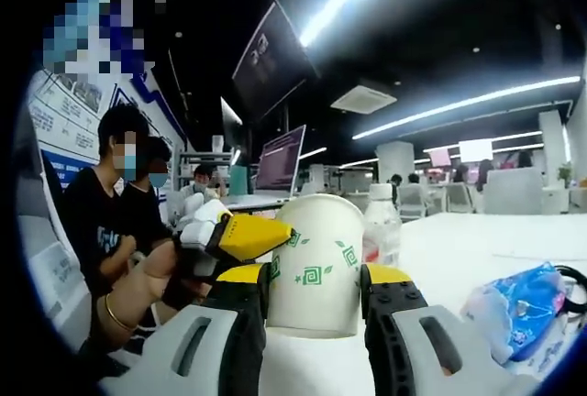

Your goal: Arrange the tabletop items into an orderly group along one side of the table until the central work area is clear of visible clutter.

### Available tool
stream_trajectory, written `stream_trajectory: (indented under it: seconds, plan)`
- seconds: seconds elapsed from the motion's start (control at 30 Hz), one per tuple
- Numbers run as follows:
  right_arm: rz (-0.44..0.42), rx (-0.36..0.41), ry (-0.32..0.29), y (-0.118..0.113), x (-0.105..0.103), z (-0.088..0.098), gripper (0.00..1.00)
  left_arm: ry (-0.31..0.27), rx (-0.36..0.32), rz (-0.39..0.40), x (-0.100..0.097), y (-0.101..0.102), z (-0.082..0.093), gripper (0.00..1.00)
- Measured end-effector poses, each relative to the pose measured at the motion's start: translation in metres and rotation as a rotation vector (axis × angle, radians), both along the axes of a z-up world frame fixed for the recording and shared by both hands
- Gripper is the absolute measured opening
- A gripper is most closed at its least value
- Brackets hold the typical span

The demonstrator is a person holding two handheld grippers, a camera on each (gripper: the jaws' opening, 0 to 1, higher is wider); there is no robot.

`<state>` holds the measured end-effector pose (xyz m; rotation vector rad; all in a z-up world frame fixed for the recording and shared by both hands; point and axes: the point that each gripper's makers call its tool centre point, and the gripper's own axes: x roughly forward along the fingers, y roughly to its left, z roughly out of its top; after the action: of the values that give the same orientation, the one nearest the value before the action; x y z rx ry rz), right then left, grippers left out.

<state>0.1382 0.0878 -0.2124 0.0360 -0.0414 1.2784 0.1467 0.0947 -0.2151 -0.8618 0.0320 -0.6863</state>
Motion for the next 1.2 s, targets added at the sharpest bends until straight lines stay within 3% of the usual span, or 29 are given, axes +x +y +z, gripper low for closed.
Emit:
stream_trajectory:
  seconds: [0.2, 0.53, 1.03, 1.2]
  plan:
    - [-0.001, -0.005, 0.003, 0.0, 0.002, -0.001, 0.39, 0.002, 0.004, 0.002, 0.001, 0.0, -0.001, 0.37]
    - [-0.007, -0.02, 0.013, 0.001, 0.005, -0.008, 0.38, -0.022, 0.091, 0.051, 0.002, 0.005, -0.002, 0.37]
    - [-0.029, -0.016, 0.051, -0.008, 0.01, -0.012, 0.39, -0.055, 0.139, 0.109, 0.005, 0.014, 0.001, 0.37]
    - [-0.029, -0.016, 0.078, -0.013, 0.012, -0.017, 0.39, -0.063, 0.193, 0.147, 0.007, 0.019, 0.002, 0.37]
